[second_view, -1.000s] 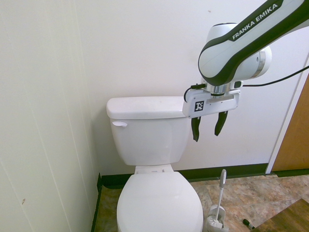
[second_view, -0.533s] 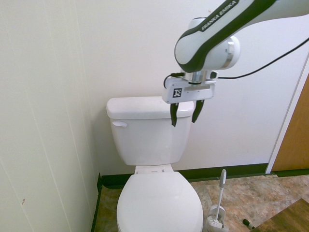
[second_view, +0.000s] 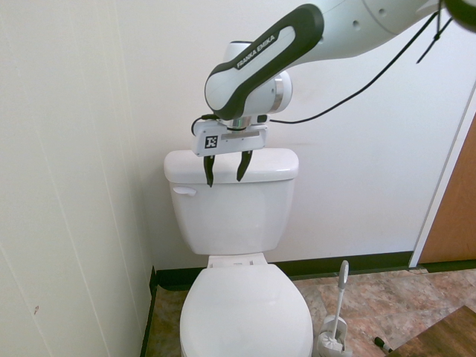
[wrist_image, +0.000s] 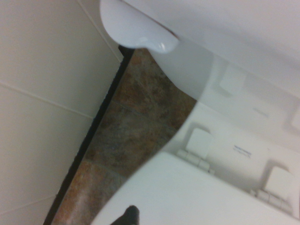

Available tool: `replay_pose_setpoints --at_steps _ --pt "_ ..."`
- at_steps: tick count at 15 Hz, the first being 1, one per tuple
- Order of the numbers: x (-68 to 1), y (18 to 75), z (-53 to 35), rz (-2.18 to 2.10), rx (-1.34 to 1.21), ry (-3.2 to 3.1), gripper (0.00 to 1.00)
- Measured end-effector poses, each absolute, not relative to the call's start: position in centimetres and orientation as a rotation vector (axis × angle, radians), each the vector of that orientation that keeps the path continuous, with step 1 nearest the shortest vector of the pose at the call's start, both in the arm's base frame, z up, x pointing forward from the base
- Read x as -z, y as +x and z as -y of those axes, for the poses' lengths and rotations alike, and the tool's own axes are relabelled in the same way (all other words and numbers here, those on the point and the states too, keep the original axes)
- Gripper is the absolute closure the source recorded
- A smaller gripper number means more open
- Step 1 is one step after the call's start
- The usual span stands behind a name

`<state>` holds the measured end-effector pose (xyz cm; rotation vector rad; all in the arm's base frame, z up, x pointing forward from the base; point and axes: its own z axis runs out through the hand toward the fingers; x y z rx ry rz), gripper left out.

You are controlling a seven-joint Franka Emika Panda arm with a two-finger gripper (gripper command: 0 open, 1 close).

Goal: Flush the toilet

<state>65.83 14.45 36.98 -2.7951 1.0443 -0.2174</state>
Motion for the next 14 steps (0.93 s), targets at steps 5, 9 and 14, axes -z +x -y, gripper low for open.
replay_pose_setpoints --at_steps 5,9,14 --pt "-35.3 70.7 -17.1 -1.020 0.256 -2.781 1.00" --pt "-34.0 72.4 -19.4 -1.009 0.274 -2.773 1.00" --pt "-33.3 74.7 -19.9 -1.033 0.315 -2.757 1.00"
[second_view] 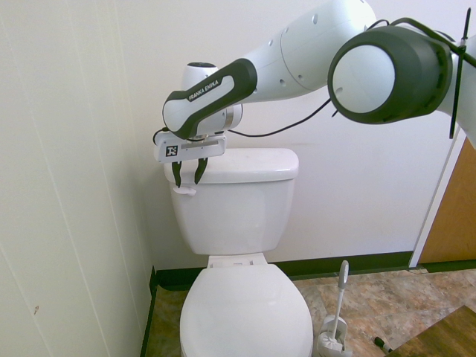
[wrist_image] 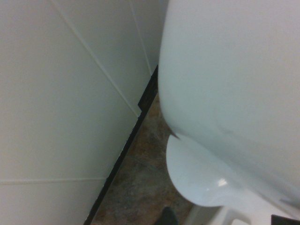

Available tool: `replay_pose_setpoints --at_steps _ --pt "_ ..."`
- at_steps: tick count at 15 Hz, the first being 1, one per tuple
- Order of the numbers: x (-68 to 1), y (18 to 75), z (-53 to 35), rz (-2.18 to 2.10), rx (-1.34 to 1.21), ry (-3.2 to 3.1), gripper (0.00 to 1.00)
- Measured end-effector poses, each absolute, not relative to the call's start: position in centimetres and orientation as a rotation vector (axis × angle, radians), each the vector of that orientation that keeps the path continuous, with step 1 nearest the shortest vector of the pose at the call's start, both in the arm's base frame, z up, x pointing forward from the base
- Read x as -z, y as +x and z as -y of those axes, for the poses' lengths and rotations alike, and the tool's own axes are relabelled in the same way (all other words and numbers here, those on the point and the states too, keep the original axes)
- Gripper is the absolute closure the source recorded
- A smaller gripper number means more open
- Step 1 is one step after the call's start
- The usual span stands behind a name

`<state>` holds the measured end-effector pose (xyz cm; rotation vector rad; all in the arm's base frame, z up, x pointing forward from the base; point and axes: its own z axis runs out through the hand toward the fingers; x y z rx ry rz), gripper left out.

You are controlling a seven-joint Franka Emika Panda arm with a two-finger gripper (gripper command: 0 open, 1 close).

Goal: Flush the toilet

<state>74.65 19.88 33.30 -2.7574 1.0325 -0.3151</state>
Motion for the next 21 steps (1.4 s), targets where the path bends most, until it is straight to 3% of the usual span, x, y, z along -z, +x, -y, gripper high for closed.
replay_pose_setpoints --at_steps 21 --pt "-27.9 77.6 -21.9 -1.094 0.261 -2.742 1.00"
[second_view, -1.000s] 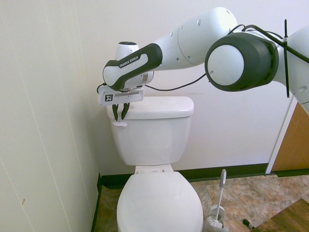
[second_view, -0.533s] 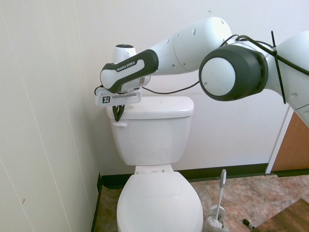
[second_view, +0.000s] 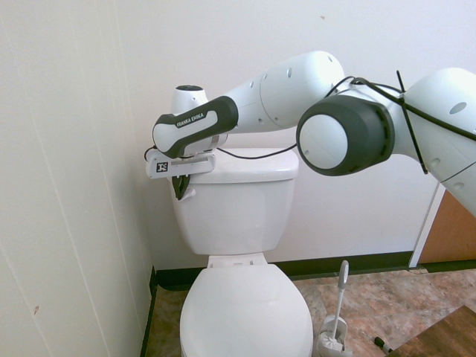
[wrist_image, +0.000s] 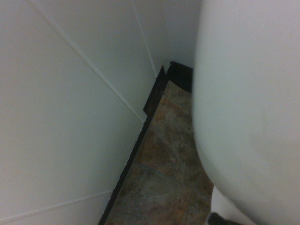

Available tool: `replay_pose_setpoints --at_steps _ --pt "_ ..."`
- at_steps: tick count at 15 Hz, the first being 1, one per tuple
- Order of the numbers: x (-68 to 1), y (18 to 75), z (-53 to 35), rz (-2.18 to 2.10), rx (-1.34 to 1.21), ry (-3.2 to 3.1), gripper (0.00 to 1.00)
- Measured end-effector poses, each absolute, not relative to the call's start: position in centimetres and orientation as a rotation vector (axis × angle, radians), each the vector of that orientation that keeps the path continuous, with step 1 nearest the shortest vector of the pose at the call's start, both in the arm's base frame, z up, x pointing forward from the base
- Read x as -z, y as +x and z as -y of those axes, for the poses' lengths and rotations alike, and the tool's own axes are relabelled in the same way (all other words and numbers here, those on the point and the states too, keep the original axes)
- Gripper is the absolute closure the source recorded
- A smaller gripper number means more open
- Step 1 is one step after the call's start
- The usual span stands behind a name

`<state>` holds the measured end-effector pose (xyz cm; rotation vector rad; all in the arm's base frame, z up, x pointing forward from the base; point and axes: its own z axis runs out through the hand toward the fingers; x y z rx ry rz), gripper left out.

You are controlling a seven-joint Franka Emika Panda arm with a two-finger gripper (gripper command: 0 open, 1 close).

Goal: Flush the toilet

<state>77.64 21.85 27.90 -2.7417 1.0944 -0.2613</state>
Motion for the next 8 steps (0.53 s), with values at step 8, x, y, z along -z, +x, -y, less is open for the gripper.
replay_pose_setpoints --at_steps 8 --pt "-30.7 77.4 -21.7 -1.116 0.267 -2.727 1.00"
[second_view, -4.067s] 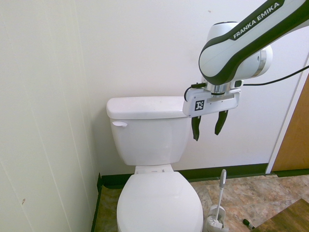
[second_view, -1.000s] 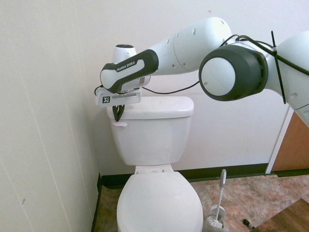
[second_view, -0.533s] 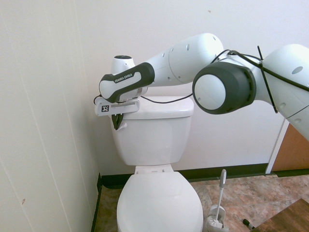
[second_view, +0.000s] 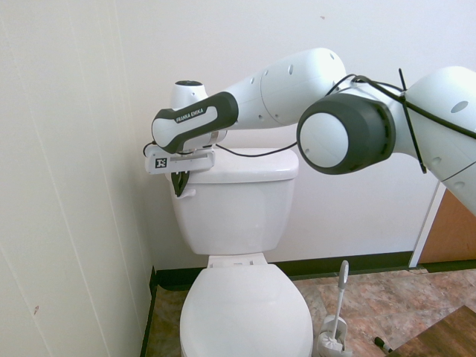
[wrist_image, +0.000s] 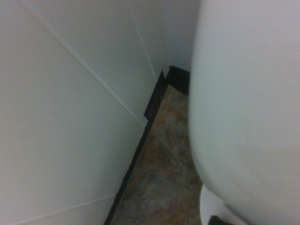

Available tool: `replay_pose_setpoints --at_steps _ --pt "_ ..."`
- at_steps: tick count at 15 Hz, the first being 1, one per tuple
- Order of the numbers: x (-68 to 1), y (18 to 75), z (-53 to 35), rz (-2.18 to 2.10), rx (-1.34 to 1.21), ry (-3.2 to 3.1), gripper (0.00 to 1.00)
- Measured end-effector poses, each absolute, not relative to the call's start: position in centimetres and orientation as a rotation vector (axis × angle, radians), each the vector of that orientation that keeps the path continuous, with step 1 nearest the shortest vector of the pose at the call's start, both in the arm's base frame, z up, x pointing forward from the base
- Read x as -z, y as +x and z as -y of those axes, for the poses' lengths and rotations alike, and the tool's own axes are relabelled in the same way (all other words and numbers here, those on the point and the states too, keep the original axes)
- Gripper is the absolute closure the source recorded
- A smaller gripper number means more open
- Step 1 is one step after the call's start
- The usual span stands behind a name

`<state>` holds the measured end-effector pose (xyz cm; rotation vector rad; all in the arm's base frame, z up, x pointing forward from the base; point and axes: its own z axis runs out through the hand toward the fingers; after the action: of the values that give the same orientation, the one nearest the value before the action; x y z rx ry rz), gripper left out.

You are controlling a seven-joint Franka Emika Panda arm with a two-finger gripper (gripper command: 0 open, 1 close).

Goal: Flush the toilet

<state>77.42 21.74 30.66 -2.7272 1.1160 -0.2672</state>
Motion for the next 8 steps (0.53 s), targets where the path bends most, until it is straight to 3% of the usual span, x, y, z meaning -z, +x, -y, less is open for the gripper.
replay_pose_setpoints --at_steps 8 --pt "-37.1 72.1 -19.0 -1.178 0.155 -2.810 1.00"
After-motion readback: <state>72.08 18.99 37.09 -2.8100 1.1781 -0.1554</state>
